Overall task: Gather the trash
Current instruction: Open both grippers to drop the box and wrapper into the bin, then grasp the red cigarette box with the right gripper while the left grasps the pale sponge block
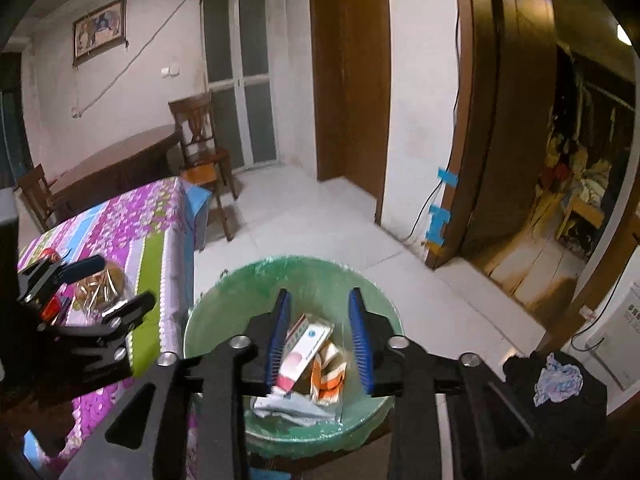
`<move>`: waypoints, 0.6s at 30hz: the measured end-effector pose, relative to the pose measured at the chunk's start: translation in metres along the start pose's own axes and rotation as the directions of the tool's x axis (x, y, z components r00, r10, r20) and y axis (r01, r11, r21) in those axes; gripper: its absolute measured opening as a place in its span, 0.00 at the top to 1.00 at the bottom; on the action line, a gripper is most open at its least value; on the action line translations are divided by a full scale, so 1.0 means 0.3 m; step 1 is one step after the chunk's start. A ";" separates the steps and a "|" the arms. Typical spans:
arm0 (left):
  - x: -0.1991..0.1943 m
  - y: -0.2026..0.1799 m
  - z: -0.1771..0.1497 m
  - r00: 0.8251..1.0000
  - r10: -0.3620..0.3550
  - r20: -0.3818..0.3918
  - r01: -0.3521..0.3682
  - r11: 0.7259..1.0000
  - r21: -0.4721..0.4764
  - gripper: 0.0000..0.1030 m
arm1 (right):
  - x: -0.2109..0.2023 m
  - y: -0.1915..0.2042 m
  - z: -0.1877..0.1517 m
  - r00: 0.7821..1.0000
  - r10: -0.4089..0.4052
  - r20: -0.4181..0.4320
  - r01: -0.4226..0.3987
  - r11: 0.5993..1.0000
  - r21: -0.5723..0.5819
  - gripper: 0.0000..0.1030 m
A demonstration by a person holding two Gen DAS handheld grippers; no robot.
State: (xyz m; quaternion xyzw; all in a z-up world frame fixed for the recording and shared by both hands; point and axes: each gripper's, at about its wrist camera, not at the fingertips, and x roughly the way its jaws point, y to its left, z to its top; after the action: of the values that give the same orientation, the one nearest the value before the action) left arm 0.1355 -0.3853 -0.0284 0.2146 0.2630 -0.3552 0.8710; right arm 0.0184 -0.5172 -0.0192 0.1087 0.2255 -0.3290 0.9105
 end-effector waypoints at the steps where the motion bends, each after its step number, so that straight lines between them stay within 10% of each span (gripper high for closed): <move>1: -0.009 0.008 -0.011 1.000 0.005 0.002 -0.005 1.000 -0.002 0.21 | -0.009 0.016 -0.007 1.000 -0.004 0.023 0.004 1.000 -0.005 0.66; 7: -0.069 0.103 -0.111 0.999 0.038 -0.005 -0.038 0.998 -0.050 0.17 | -0.046 0.107 -0.055 0.993 -0.019 0.115 0.024 0.999 -0.039 0.59; 18: -0.224 0.357 -0.326 0.996 0.088 -0.026 -0.091 0.973 -0.210 0.09 | -0.065 0.412 -0.157 0.975 0.062 0.214 -0.033 0.990 -0.137 0.10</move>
State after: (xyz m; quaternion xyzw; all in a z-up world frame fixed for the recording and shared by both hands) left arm 0.1429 -0.2264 -0.0427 0.1357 0.2965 -0.2840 0.9017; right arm 0.0693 -0.3962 -0.0450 0.0168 0.1432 -0.3013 0.9426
